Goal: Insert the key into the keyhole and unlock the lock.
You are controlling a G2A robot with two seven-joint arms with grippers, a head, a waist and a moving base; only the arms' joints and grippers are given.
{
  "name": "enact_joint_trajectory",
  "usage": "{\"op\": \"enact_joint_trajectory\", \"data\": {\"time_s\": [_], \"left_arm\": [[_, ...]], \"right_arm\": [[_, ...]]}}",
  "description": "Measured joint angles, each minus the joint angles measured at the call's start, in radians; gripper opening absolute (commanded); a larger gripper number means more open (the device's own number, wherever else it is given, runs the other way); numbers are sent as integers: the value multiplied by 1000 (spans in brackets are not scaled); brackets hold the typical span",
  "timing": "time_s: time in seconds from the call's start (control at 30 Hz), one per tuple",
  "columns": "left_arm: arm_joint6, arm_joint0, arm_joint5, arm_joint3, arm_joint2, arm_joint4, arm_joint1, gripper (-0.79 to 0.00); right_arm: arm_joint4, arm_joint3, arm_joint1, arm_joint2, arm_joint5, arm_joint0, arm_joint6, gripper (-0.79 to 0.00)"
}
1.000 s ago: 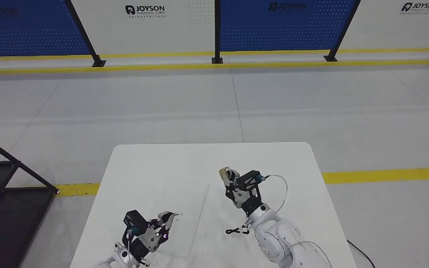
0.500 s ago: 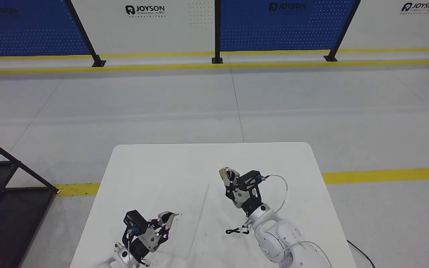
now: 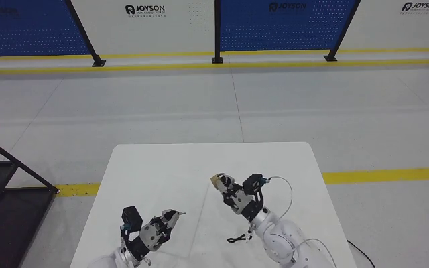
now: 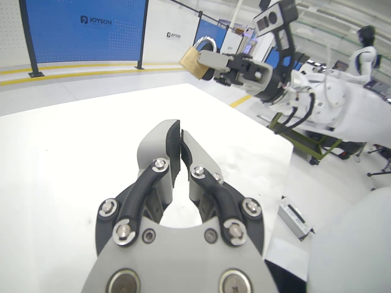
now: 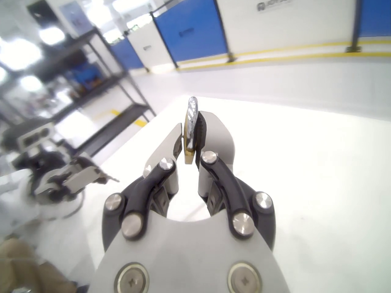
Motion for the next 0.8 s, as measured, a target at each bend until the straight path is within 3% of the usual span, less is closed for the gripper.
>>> {"op": "enact_joint_trajectory", "data": {"time_s": [0.2,0.6,0.8], "left_arm": [[2,-43,-72,27,49,-92,-2,-785],[-2,-46,-71,30,51,-97,-2,-785],[26,-52,-50,30,74,-151,-8,-785]], "right_arm": [[121,73,13,3,-304,26,41,-785],[118,72,13,3,-300,26,42,-785],[130,56,6,-24,-229,21,8,-785]]}}
